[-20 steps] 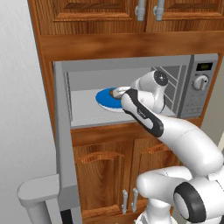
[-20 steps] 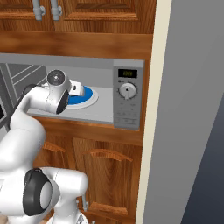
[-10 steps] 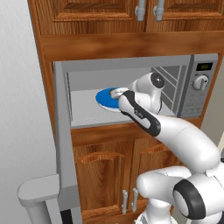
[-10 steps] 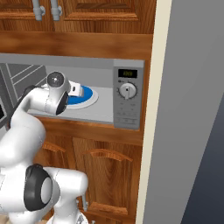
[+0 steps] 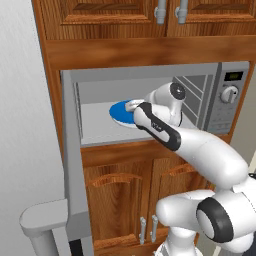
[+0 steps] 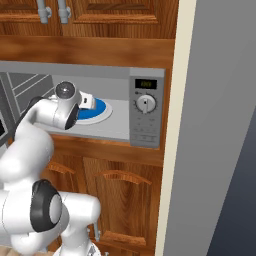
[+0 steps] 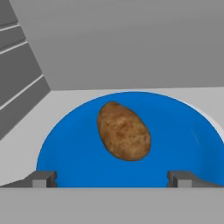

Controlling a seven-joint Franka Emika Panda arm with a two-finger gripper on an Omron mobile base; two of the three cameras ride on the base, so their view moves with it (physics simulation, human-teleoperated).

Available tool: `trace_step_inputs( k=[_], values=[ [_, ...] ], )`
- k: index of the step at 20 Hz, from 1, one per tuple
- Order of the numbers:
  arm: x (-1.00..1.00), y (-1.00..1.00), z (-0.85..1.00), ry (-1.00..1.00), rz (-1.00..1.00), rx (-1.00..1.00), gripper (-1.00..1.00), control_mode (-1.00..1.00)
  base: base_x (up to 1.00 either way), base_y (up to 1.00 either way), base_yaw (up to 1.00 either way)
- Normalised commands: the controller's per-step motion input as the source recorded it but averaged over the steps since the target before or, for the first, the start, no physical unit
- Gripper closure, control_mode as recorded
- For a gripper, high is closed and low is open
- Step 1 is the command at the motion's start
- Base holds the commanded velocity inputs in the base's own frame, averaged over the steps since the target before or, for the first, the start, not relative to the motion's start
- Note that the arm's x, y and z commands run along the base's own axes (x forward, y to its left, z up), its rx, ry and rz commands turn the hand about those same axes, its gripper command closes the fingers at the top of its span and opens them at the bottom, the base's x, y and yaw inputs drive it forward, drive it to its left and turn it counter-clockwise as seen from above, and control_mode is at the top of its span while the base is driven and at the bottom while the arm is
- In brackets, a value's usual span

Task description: Retrieve the reheated potato from the microwave, then place the potato, cheese, and condiment on the cutting board.

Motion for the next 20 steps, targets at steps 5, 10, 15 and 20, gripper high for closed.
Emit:
trace_step_inputs(
  k=[5,10,15,20],
  values=[
    [0.14,0.0,0.0,0.0,0.03,0.0,-1.0,-1.0,0.0,0.0,0.0],
    [0.12,0.0,-0.06,0.0,0.04,0.0,-1.0,-1.0,0.0,0.0,0.0],
    [0.01,0.03,-0.12,0.0,0.01,0.0,-1.0,-1.0,0.0,0.0,0.0],
    [0.04,0.03,-0.07,0.0,0.01,0.0,-1.0,-1.0,0.0,0.0,0.0]
  ],
)
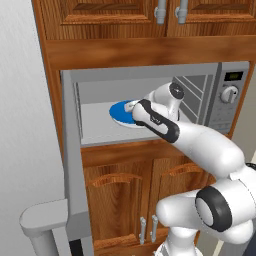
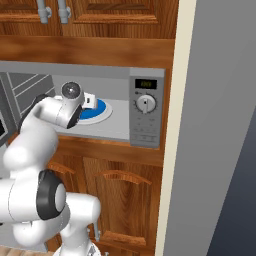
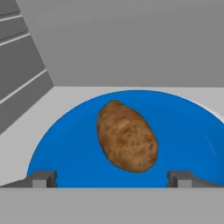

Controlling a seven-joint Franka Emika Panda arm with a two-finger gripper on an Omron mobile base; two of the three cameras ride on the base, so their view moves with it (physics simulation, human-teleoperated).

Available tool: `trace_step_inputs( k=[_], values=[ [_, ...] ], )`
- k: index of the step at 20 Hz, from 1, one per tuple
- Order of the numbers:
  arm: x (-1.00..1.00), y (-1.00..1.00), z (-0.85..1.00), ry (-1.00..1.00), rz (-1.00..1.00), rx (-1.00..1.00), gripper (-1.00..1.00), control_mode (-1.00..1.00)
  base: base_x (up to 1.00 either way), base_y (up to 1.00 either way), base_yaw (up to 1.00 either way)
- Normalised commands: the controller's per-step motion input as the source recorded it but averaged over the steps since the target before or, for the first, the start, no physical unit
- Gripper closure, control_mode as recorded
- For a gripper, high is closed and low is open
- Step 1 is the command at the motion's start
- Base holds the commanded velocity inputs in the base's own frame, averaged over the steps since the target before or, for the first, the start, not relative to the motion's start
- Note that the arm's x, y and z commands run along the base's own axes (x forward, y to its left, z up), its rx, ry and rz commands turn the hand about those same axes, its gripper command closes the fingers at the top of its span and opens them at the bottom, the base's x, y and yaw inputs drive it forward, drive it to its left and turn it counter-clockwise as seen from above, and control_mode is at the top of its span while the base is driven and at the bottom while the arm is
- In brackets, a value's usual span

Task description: Retrieve the reheated potato from the microwave, then place the potato, cheese, and condiment on the cutting board.

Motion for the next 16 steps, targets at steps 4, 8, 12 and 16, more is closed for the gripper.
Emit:
trace_step_inputs(
  k=[4,8,12,16],
  values=[
    [0.11,0.03,0.0,0.0,0.0,0.0,-1.0,-1.0,0.0,0.0,0.0],
    [0.11,0.01,0.0,0.0,0.0,0.0,-1.0,-1.0,0.0,0.0,0.0],
    [0.13,0.0,0.0,0.0,0.0,0.0,-1.0,-1.0,0.0,0.0,0.0],
    [0.17,0.0,0.0,0.0,0.01,0.0,-1.0,-1.0,0.0,0.0,0.0]
  ],
)
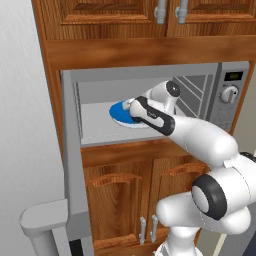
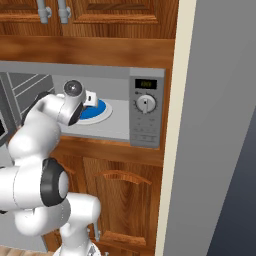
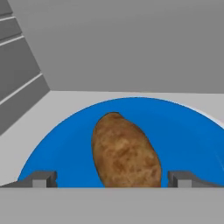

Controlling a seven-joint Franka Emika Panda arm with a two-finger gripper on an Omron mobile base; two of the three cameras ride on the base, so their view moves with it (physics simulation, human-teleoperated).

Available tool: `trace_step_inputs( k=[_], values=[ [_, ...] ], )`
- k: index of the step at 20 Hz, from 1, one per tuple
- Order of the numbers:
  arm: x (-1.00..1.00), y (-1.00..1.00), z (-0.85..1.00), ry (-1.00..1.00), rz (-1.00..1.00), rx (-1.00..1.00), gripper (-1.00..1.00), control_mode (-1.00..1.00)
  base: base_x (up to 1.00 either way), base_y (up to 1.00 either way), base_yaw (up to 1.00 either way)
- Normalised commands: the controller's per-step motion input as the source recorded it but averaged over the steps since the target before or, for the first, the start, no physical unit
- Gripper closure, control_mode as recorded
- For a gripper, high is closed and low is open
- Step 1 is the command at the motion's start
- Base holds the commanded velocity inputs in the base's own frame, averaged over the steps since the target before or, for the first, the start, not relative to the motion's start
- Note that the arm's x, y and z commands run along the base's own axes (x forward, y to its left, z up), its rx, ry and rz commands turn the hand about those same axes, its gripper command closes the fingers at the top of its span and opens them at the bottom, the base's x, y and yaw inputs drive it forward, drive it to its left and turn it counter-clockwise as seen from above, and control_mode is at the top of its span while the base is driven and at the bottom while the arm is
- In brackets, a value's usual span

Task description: Retrieve the reheated potato from the microwave, then place the potato, cheese, and condiment on the cutting board.

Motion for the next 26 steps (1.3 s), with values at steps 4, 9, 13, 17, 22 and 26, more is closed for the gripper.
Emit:
trace_step_inputs(
  k=[4,9,13,17,22,26],
  values=[
    [0.16,0.0,-0.03,0.0,0.02,0.0,-1.0,-1.0,0.0,0.0,0.0],
    [0.13,0.0,-0.08,0.0,0.03,0.0,-1.0,-1.0,0.0,0.0,0.0],
    [0.07,0.0,-0.1,0.0,0.04,0.0,-1.0,-1.0,0.0,0.0,0.0],
    [0.02,0.02,-0.12,0.0,0.04,0.0,-1.0,-1.0,0.0,0.0,0.0],
    [0.12,0.0,-0.05,0.0,0.02,0.0,-1.0,-1.0,0.0,0.0,0.0],
    [0.16,0.02,-0.06,0.0,0.02,0.0,-1.0,-1.0,0.0,0.0,0.0]
  ],
)
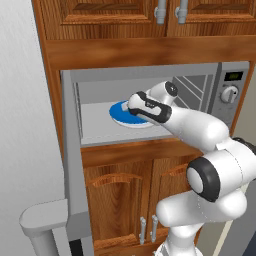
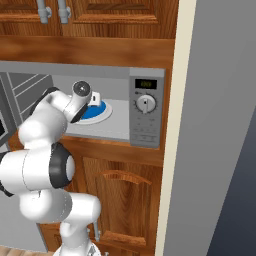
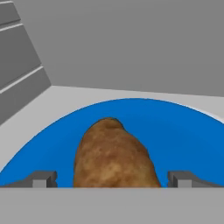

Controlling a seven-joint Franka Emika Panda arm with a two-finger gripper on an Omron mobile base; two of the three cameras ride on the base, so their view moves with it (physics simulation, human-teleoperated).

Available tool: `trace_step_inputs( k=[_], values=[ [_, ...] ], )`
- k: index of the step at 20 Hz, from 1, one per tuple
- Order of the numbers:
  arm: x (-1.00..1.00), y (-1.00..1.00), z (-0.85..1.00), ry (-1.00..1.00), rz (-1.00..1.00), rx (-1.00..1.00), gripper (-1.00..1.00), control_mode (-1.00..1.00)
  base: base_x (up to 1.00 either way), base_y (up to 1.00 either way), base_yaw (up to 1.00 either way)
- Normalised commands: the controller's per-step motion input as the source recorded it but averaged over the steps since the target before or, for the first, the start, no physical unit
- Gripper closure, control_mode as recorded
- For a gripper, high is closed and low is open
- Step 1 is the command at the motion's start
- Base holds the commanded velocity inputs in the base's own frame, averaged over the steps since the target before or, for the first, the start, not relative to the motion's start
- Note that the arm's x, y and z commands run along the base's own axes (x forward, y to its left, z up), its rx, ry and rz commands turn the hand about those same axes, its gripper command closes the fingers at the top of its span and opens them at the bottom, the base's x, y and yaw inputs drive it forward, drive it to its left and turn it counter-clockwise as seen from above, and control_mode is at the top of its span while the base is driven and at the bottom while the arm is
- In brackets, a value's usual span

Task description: Retrieve the reheated potato from the microwave, then place the potato, cheese, and condiment on the cutting board.

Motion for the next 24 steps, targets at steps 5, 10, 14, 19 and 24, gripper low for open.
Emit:
trace_step_inputs(
  k=[5,10,14,19,24],
  values=[
    [0.15,0.04,-0.09,0.01,0.01,0.0,-1.0,-1.0,0.0,0.0,0.0],
    [0.09,0.04,-0.13,0.04,0.01,0.0,-1.0,-1.0,0.0,0.0,0.0],
    [0.1,0.04,-0.15,0.06,0.01,0.0,-1.0,-1.0,0.0,0.0,0.0],
    [0.08,0.05,-0.12,0.03,0.01,0.0,-1.0,-1.0,0.0,0.0,0.0],
    [0.0,0.12,-0.2,0.0,0.01,0.0,1.0,-1.0,0.0,0.0,0.0]
  ],
)
